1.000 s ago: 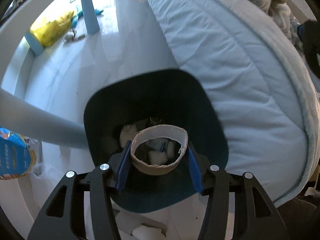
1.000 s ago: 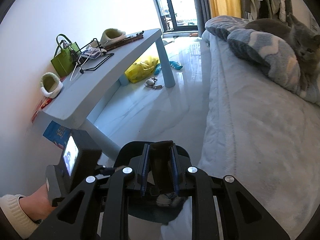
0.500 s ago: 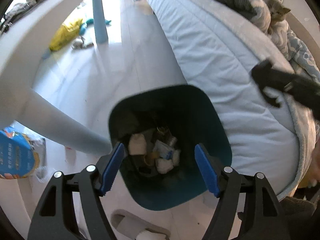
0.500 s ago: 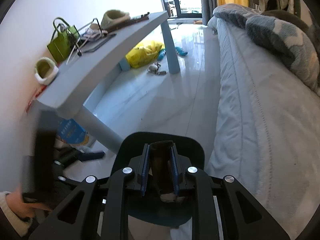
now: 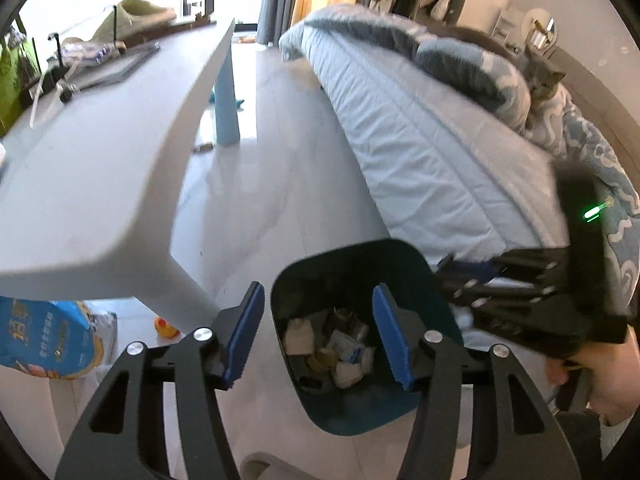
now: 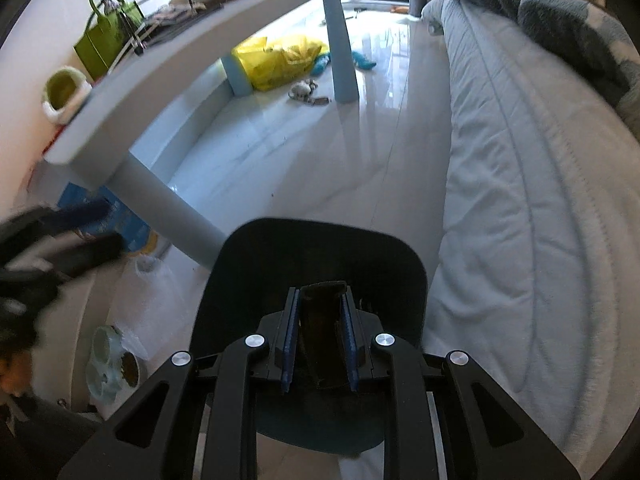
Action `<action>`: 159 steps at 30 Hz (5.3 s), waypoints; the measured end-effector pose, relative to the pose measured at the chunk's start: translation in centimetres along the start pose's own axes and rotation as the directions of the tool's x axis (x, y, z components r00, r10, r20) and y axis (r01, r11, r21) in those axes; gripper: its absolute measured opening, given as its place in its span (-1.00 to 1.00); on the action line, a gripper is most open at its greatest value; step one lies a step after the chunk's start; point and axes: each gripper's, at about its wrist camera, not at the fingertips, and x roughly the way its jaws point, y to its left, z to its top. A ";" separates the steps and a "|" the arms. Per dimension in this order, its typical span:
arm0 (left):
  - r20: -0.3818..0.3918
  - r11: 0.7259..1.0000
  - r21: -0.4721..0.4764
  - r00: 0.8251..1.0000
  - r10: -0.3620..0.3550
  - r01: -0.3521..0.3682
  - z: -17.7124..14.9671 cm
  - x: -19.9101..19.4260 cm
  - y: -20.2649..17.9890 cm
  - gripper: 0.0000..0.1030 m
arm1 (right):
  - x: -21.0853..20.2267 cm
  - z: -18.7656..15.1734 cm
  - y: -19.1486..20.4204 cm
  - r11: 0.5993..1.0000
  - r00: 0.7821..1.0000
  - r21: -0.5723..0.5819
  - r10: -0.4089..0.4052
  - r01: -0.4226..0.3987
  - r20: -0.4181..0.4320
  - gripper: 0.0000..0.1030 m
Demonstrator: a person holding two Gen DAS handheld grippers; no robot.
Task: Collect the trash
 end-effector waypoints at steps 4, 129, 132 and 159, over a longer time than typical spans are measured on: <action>0.060 1.000 0.028 0.998 0.000 -0.002 0.5 -1.9 -0.5 0.19 | 1.8 -0.5 0.4 1.000 0.999 -0.011 -0.005 0.004 -0.047 -0.60; 0.312 0.984 0.050 0.939 0.146 -0.170 -8.0 -14.9 -15.8 0.93 | -34.7 -26.6 -9.9 0.947 0.802 0.248 -0.308 0.205 0.512 0.94; 0.311 0.984 0.049 0.939 0.146 -0.169 -7.9 -14.9 -15.7 0.93 | -34.7 -26.6 -9.8 0.947 0.802 0.248 -0.308 0.205 0.512 0.94; 0.311 0.984 0.049 0.939 0.147 -0.170 -7.9 -14.9 -15.6 0.93 | -34.7 -26.5 -9.8 0.946 0.802 0.249 -0.309 0.206 0.511 0.94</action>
